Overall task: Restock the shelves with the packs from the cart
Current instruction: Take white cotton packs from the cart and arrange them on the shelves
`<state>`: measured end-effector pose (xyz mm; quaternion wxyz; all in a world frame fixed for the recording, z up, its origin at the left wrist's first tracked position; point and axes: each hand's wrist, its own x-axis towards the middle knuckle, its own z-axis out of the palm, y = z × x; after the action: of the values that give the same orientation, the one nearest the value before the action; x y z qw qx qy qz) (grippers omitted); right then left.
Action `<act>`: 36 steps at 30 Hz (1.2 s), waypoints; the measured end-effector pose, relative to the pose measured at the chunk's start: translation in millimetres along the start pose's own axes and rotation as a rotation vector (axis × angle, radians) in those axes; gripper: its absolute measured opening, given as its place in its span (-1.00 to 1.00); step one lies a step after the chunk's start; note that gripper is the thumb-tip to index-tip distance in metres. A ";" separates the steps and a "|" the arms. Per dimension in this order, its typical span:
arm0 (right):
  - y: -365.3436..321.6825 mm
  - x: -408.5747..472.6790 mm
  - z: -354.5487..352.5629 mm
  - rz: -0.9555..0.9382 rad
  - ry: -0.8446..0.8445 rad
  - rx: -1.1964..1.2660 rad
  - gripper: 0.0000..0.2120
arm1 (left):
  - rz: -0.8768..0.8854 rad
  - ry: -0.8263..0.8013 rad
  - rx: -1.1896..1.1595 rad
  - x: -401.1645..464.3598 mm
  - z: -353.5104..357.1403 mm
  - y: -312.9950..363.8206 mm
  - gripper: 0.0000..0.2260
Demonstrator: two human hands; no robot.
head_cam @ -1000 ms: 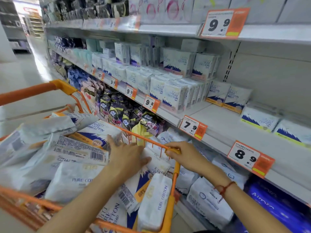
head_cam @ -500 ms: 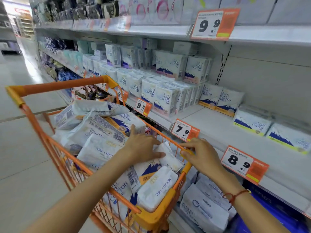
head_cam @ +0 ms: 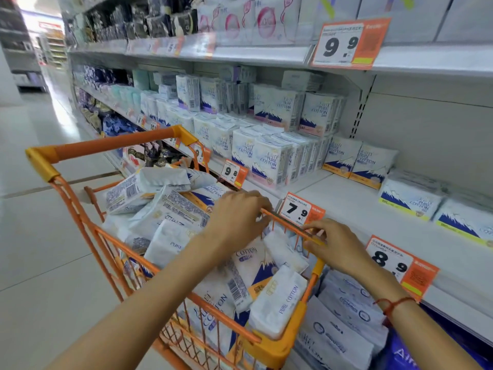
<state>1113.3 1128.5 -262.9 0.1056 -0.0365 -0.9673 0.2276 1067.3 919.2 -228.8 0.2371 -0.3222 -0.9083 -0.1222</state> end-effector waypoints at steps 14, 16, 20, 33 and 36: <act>-157.7 -10.3 30.1 -0.456 -0.518 0.260 -0.50 | -0.738 0.169 -0.177 -43.1 -65.9 -105.2 -0.78; -162.2 -10.3 36.5 -0.479 -0.485 0.248 -0.48 | -0.738 0.269 -0.274 -47.1 -62.2 -103.4 -0.84; -160.4 -7.3 41.1 -0.483 -0.416 0.142 -0.47 | -0.678 0.380 -0.637 -47.4 -62.5 -107.1 -0.87; -159.4 15.7 6.7 -0.426 -0.448 0.238 -0.53 | -0.456 -0.138 -0.178 -89.0 -82.9 -154.3 -0.31; -150.2 13.4 -23.3 -0.342 -0.360 0.484 -0.58 | -0.531 -0.009 -0.110 -86.7 -73.1 -156.4 -0.35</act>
<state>1102.0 1005.9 -172.8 -0.0245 0.1928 -0.8805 0.4324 1051.4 726.8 -221.1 0.1747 -0.0859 -0.9540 -0.2280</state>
